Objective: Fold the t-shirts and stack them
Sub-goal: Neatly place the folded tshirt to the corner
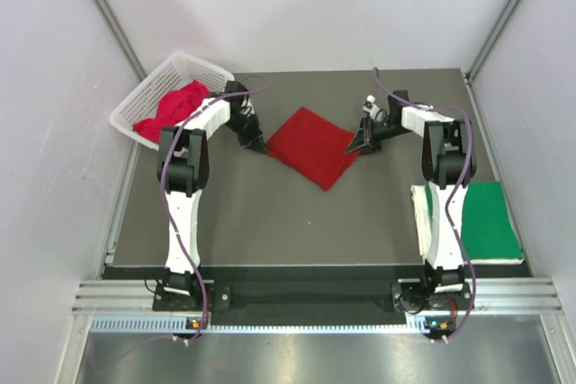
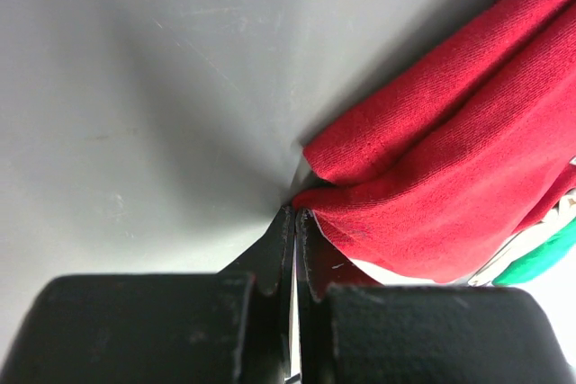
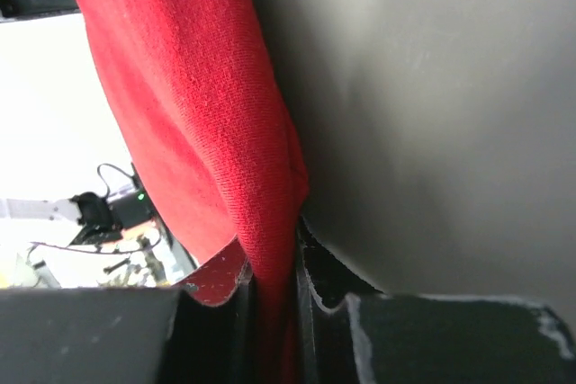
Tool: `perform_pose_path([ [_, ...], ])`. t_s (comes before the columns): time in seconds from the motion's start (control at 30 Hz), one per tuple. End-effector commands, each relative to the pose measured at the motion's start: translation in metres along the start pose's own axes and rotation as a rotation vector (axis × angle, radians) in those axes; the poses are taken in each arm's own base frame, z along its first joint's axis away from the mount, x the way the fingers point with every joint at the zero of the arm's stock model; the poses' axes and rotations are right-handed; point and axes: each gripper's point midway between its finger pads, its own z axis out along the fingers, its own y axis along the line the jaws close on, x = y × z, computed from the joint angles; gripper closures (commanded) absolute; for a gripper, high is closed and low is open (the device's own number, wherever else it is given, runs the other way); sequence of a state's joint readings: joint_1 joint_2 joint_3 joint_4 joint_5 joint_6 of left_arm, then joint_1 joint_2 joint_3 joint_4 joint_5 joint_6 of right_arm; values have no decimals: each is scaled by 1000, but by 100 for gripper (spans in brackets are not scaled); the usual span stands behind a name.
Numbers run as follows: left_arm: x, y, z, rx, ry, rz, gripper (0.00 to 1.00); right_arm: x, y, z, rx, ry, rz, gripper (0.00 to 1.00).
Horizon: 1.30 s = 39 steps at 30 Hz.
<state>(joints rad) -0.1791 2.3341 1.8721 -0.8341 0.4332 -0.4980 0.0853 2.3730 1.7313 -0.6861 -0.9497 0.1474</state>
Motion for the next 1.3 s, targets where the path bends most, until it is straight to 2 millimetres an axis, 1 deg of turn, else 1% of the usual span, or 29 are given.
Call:
perform_pose_path([
  [0.0, -38, 76, 18, -234, -120, -6, 99, 2, -35, -4, 202, -45, -56, 100],
  [0.07, -41, 70, 13, -210, -126, -16, 96, 2, -31, -11, 234, -69, -67, 100],
  [0.1, -46, 65, 7, -190, -141, -16, 95, -5, -20, -19, 236, -105, -100, 100],
  [0.13, -47, 61, 4, -175, -143, -22, 90, 2, -19, -21, 239, -107, -93, 100],
  [0.17, -46, 52, -1, -142, -140, -19, 85, 1, -15, -23, 239, -123, -92, 100],
  [0.2, -47, 48, -4, -128, -140, -24, 82, 6, -8, -28, 238, -133, -94, 100],
  [0.27, -46, 37, -13, -90, -145, -17, 76, 11, -1, -32, 240, -145, -79, 100],
  [0.3, -43, 32, -14, -68, -133, -20, 75, 16, 4, -37, 245, -153, -75, 100],
  [0.37, -40, 25, -23, -44, -133, -13, 72, 24, 6, -42, 271, -154, -58, 100],
  [0.4, -34, 26, -23, -43, -117, -15, 71, 26, 13, -49, 282, -166, -65, 100],
  [0.43, -30, 27, -24, -41, -113, -16, 71, 33, 13, -50, 300, -159, -57, 100],
  [0.47, -28, 22, -31, -28, -120, -12, 71, 35, 18, -59, 335, -174, -66, 100],
  [0.5, -17, 27, -27, -24, -94, -21, 71, 38, 19, -64, 358, -180, -61, 100],
  [0.57, -10, 15, -30, 45, -94, -11, 71, 48, 16, -73, 431, -191, -37, 100],
  [0.6, 3, 20, -23, 52, -64, -23, 71, 53, 22, -83, 449, -215, -39, 100],
  [0.63, 6, 15, -22, 81, -59, -20, 71, 56, 23, -89, 472, -230, -30, 100],
  [0.67, 12, 12, -21, 95, -52, -11, 71, 60, 28, -100, 506, -258, -18, 100],
  [0.7, 22, 15, -16, 95, -28, -19, 71, 68, 27, -103, 521, -257, -6, 100],
  [0.73, 26, 15, -15, 103, -18, -12, 71, 72, 29, -107, 530, -263, -4, 100],
  [0.77, 30, 13, -13, 117, -3, -3, 71, 78, 35, -117, 549, -286, 5, 100],
  [0.8, 34, 13, -12, 123, 10, -2, 71, 86, 34, -119, 564, -283, 17, 100],
  [0.87, 37, 10, -12, 142, 21, -2, 73, 98, 35, -129, 602, -298, 39, 100],
  [0.93, 40, 6, -12, 164, 30, -17, 74, 109, 42, -141, 622, -333, 42, 100],
  [0.97, 42, 1, -12, 180, 33, -17, 75, 117, 40, -147, 651, -343, 69, 100],
  [1.03, 47, -6, -9, 202, 43, -23, 75, 127, 48, -158, 667, -382, 71, 100],
  [1.07, 52, -11, -4, 208, 60, -17, 75, 134, 54, -166, 675, -405, 84, 100],
  [1.13, 56, -21, -2, 232, 73, -18, 75, 141, 57, -174, 695, -428, 104, 100],
  [1.17, 60, -27, 1, 237, 85, -10, 75, 149, 62, -182, 706, -438, 112, 100],
  [1.27, 61, -41, 2, 257, 96, 3, 74, 158, 66, -197, 742, -475, 122, 100],
])
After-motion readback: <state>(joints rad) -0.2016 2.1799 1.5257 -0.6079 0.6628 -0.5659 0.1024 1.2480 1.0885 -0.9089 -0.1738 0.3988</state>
